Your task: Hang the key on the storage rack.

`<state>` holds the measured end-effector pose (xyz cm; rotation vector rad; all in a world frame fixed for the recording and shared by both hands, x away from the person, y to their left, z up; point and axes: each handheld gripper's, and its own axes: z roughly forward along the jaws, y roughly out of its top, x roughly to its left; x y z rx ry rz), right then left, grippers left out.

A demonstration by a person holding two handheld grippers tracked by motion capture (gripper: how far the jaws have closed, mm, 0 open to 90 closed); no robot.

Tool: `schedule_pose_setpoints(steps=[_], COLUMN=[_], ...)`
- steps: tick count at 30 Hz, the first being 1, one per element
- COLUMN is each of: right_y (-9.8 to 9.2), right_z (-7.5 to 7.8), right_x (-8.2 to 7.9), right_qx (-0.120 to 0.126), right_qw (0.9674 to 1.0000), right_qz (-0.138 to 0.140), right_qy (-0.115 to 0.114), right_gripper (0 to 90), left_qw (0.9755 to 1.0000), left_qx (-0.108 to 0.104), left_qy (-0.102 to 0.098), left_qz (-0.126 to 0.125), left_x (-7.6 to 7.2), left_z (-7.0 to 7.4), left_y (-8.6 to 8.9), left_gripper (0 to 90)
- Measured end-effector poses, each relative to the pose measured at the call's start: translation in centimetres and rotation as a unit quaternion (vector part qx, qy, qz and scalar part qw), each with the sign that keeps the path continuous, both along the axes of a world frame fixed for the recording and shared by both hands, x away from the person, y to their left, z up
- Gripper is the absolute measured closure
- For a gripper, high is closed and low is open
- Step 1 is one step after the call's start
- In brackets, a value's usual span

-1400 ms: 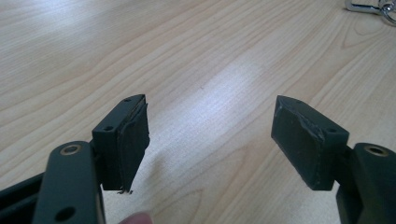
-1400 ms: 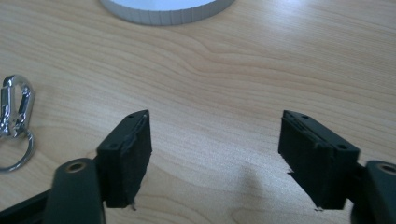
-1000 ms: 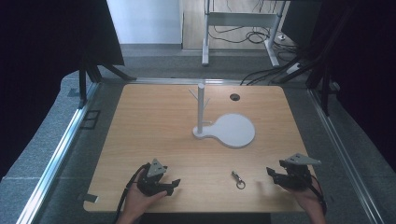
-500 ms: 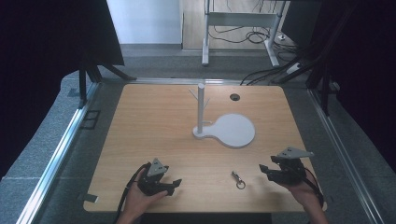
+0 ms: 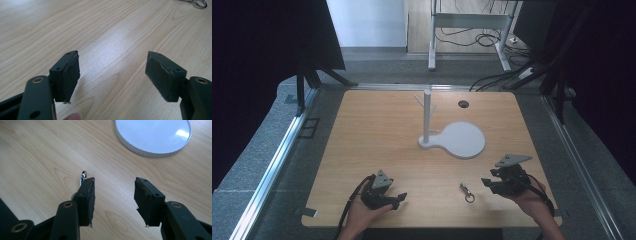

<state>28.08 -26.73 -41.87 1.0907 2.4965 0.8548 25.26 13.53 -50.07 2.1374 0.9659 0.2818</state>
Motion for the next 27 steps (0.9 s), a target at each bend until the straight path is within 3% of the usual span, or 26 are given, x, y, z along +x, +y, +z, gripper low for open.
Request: schedule_pose_setpoints(steps=[8, 14, 27], right_y=[1.0, 2.2, 4.5], right_z=[0.0, 0.0, -1.5], right_x=[0.5, 0.6, 1.5], right_qx=[-0.016, -0.032, -0.070], right_qw=[0.9996, 0.9982, 0.9919], right_qz=[0.005, 0.026, 0.051], right_qy=[0.025, 0.042, 0.093], right_gripper=[54.9, 58.0, 64.5], left_qw=[1.0000, 1.0000, 1.0000], left_qx=[-0.002, 0.001, 0.001], left_qy=[-0.002, -0.001, 0.000], left_qz=[0.002, -0.002, -0.006], left_x=[0.0, -0.1, -0.1], left_z=[0.3, 0.2, 0.2], left_y=[0.3, 0.1, 0.1], left_gripper=[28.3, 28.3, 28.4])
